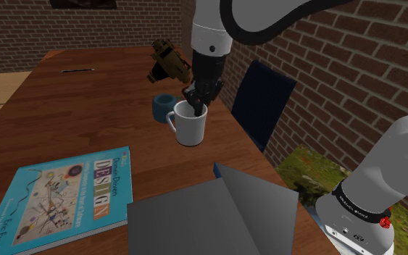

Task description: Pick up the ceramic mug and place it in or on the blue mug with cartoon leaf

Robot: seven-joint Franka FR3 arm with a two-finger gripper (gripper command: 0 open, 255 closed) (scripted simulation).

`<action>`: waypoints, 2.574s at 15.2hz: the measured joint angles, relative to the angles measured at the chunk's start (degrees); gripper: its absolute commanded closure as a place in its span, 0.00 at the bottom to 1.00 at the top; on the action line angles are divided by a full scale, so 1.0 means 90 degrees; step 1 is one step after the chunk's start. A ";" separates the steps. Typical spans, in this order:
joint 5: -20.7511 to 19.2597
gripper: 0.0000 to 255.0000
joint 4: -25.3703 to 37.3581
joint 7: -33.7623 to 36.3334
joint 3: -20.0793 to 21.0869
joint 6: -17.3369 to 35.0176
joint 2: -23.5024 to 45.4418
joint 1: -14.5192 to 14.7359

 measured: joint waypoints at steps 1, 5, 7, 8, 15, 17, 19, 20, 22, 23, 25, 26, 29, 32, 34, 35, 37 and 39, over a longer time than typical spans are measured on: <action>0.0007 1.00 0.0045 -0.0002 -0.0009 -0.0073 -0.0029 0.0000; 0.0007 1.00 0.0342 0.0016 -0.0033 -0.0427 -0.0090 -0.0005; 0.0011 1.00 0.0487 0.0008 -0.0058 -0.0611 -0.0133 -0.0012; 0.0006 1.00 0.0547 0.0007 -0.0063 -0.0669 -0.0130 -0.0016; -0.0501 1.00 0.1924 -0.0261 -0.0262 -0.1020 0.1018 -0.0326; -0.0674 1.00 0.2392 -0.0299 -0.0299 -0.1106 0.1436 -0.0373; -0.0868 1.00 0.3014 -0.0335 -0.0343 -0.1279 0.1926 -0.0405; -0.0946 1.00 0.3333 -0.0358 -0.0367 -0.1411 0.2131 -0.0415; -0.1132 1.00 0.4006 -0.0439 -0.0432 -0.1599 0.2653 -0.0431; -0.1205 1.00 0.4316 -0.0453 -0.0453 -0.1708 0.2869 -0.0418; -0.1377 1.00 0.5041 -0.0508 -0.0508 -0.1932 0.3400 -0.0374; -0.1470 1.00 0.5548 -0.0567 -0.0549 -0.2132 0.3726 -0.0350; -0.1747 1.00 0.7264 -0.0719 -0.0668 -0.2829 0.4766 -0.0170; -0.1841 1.00 0.7862 -0.0780 -0.0726 -0.3003 0.5205 -0.0091; -0.1844 1.00 0.7747 -0.0791 -0.0733 -0.2870 0.5225 -0.0113; -0.1836 1.00 0.7617 -0.0790 -0.0730 -0.2778 0.5189 -0.0133; -0.1812 1.00 0.7264 -0.0794 -0.0723 -0.2526 0.5093 -0.0194; -0.1806 1.00 0.7059 -0.0796 -0.0723 -0.2340 0.5074 -0.0221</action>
